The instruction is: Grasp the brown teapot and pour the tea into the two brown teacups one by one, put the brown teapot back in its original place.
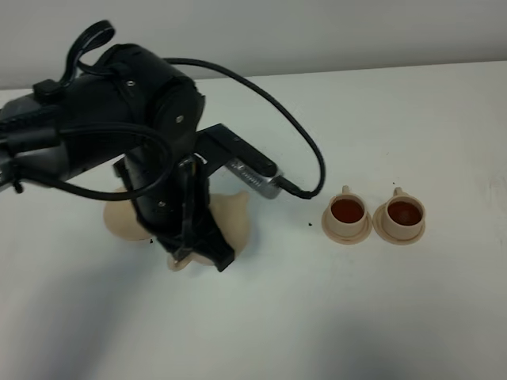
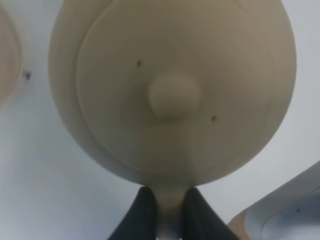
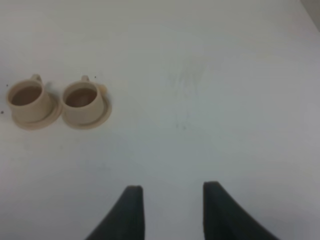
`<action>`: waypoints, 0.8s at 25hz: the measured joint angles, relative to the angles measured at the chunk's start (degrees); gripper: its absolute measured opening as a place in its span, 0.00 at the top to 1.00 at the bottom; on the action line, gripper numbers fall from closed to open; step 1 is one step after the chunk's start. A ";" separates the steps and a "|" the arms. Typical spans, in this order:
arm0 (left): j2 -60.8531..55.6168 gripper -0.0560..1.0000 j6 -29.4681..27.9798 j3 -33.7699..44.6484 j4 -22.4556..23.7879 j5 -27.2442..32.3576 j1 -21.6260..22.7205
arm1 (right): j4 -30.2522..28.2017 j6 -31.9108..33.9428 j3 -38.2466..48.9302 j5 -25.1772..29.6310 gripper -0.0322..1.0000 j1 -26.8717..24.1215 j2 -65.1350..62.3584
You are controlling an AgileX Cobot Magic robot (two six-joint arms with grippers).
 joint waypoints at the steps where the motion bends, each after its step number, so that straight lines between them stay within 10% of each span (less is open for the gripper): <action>1: -1.15 0.80 -1.04 2.30 -0.05 -1.49 1.25 | 0.00 0.00 0.00 0.00 0.67 0.00 0.00; 20: -3.94 0.80 -5.67 13.68 -0.12 -20.42 21.03 | 0.00 0.00 0.00 0.00 0.67 0.00 0.00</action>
